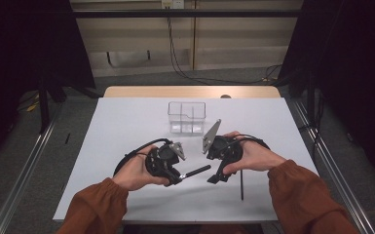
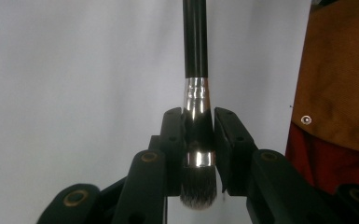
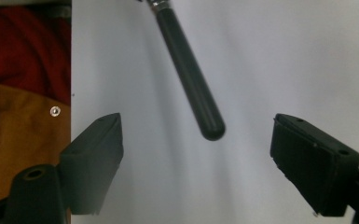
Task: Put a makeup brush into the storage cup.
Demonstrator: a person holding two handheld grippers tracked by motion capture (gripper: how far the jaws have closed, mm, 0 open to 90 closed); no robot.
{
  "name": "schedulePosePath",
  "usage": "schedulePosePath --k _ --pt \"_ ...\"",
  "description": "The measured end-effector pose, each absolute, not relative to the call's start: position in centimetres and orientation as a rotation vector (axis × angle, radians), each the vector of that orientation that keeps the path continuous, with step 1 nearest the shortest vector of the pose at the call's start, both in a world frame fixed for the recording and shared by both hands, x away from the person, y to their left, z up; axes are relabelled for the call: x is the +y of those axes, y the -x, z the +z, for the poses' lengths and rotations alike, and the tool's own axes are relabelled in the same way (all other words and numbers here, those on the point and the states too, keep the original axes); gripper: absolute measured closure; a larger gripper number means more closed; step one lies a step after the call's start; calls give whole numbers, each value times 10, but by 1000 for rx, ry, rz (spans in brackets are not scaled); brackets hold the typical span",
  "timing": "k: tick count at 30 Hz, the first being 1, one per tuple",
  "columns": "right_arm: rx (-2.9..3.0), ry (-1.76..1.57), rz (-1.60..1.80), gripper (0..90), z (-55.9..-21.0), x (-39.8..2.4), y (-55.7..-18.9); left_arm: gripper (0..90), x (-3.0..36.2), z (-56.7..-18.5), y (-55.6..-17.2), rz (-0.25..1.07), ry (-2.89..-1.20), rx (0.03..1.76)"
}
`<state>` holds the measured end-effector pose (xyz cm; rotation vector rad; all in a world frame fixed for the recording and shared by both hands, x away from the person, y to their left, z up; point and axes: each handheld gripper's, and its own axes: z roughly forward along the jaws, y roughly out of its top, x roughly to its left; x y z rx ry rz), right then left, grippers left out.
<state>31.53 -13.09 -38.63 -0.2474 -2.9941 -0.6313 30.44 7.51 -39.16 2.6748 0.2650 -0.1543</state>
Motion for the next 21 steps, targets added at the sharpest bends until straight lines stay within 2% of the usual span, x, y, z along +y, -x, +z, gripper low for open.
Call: schedulePosePath --k 5,9,11,13,21 --pt "-3003 218 -610 175 -390 -124 -317 743 72 -393 -303 -158 -2684 257" --pt "-3022 175 -600 339 -391 -120 -317 743 71 -393 -303 -163 -2680 258" --pt "-3034 171 -603 374 -391 -119 -317 742 72 -393 -303 -171 -2684 253" --pt "-3026 145 -584 456 -392 -118 -317 743 72 -395 -303 -170 -2683 258" --pt "-3012 91 -523 615 -402 -107 -316 742 74 -396 -303 -165 -2687 265"
